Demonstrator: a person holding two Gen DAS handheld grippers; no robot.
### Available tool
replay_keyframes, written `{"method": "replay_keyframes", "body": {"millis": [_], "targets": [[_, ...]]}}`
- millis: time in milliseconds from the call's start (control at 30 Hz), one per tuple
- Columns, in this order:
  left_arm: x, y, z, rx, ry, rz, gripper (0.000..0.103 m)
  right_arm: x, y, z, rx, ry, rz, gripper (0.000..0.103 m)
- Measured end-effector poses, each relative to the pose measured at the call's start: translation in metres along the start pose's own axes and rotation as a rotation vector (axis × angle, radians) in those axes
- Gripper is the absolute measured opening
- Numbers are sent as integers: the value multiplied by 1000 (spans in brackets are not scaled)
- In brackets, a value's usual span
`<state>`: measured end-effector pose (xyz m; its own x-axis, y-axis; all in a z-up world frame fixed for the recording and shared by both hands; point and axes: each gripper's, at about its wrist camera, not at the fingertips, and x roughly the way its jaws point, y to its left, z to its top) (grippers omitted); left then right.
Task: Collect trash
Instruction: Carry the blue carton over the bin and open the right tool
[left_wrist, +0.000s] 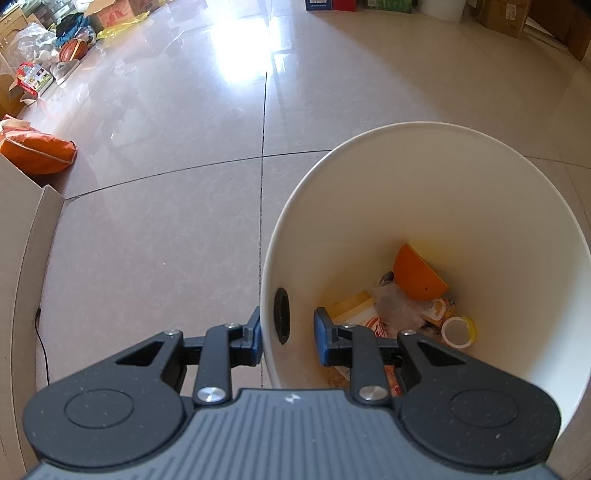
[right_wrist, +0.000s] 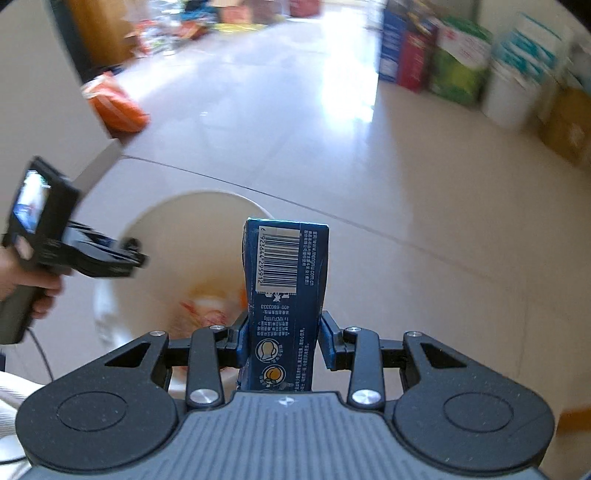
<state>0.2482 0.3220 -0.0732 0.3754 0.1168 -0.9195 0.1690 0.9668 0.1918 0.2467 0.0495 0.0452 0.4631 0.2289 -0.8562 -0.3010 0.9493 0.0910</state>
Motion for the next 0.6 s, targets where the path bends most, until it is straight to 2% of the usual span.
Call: {"method": "replay_keyframes", "body": {"millis": [133,200,233,267,333,600], "targets": [[-1,2,0,-1,-1,-9,24,-2,31,20,-68,-15,28,44],[-2,2,0,-2,-2,-9,24,-10,39,25,-92,-41,30,64],[-2,2,0,-2,-1,-8,24,-14,42,28,-101,-58,26,79],[-2,2,0,-1,-2,-8,24,-11,43,29,-108,-80,21,87],[-1,2,0,2,-3,-8,24,-10,38,33,-109,-101,28,90],[-1,2,0,0,-2,-6,24,-5,15,26,-43,-76,2,91]]}}
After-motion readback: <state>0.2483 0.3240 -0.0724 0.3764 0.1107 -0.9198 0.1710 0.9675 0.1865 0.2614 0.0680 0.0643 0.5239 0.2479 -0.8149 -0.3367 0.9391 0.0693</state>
